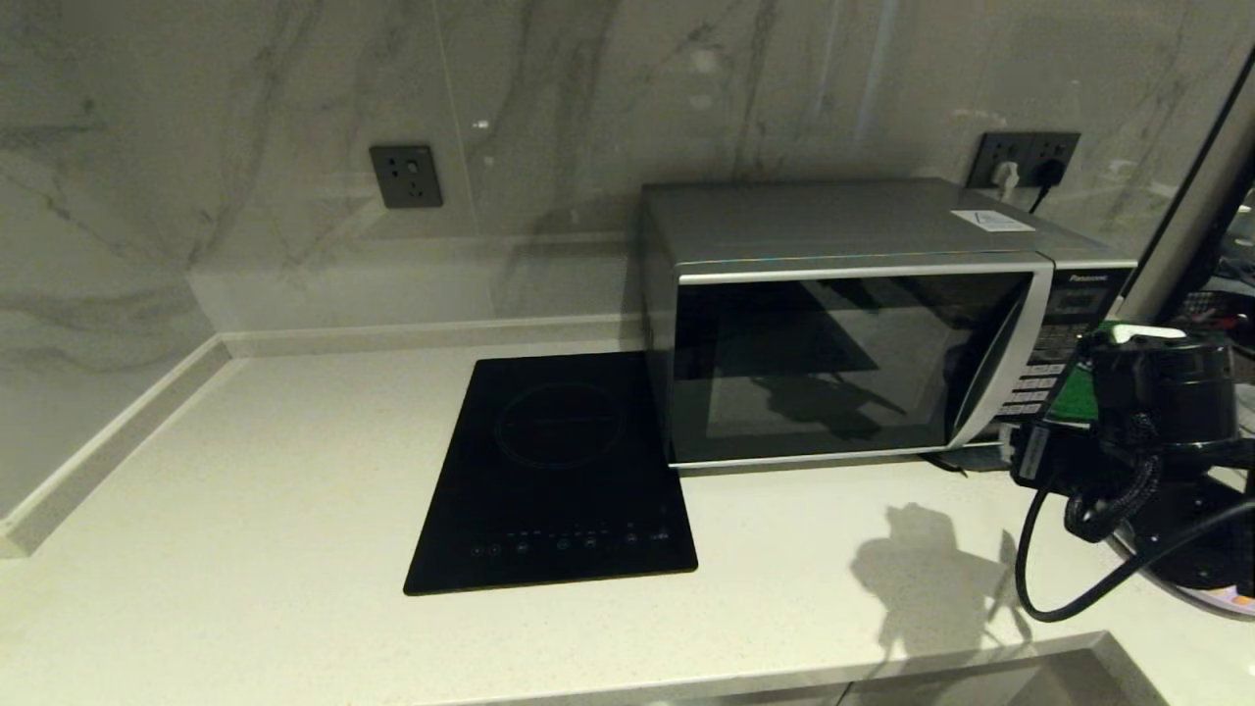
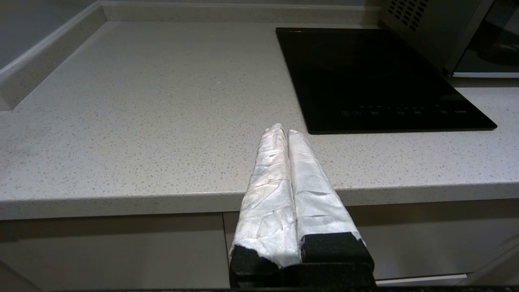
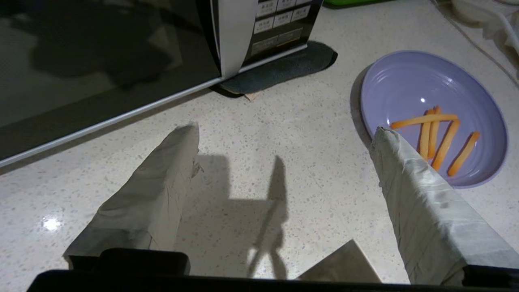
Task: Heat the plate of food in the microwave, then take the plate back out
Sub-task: Open the microwave oven
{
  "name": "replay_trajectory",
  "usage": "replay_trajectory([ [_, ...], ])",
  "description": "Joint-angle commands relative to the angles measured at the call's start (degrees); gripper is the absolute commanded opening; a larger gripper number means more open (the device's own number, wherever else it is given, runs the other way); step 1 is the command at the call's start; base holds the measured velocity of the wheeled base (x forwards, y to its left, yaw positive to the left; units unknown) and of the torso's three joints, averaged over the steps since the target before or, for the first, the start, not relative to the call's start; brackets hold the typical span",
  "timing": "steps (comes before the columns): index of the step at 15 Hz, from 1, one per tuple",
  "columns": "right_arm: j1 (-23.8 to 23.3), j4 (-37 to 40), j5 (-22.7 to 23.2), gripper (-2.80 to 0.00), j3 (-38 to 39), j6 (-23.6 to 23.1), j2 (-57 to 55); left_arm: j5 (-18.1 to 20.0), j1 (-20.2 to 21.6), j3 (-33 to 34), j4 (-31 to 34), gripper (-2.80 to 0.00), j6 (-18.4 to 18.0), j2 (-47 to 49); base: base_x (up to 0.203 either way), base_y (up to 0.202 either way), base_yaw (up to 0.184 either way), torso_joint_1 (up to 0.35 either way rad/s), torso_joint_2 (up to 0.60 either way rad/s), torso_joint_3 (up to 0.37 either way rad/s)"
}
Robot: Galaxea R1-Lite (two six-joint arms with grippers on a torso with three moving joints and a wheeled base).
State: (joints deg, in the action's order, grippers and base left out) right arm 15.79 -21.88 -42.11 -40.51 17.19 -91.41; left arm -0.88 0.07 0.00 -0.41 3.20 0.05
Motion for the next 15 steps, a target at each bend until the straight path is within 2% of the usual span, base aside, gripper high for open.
replay_trajectory([
  [1,0.12,-0.19,-0.55,0.00,-1.31,1.32,-4.01,-0.09,0.01,0.00,-0.02,-2.80,0.05,0.04,0.000,0.000,0.000,0.000,0.00,0.000],
  [8,-0.27,-0.18,-2.36,0.00,-7.74,3.17,-9.86,-0.09,0.01,0.00,-0.02,-2.80,0.05,0.04,0.000,0.000,0.000,0.000,0.00,0.000],
  [15,-4.79,-0.18,-2.36,0.00,-14.85,3.03,-15.46,-0.09,0.01,0.00,-0.02,-2.80,0.05,0.04,0.000,0.000,0.000,0.000,0.00,0.000],
])
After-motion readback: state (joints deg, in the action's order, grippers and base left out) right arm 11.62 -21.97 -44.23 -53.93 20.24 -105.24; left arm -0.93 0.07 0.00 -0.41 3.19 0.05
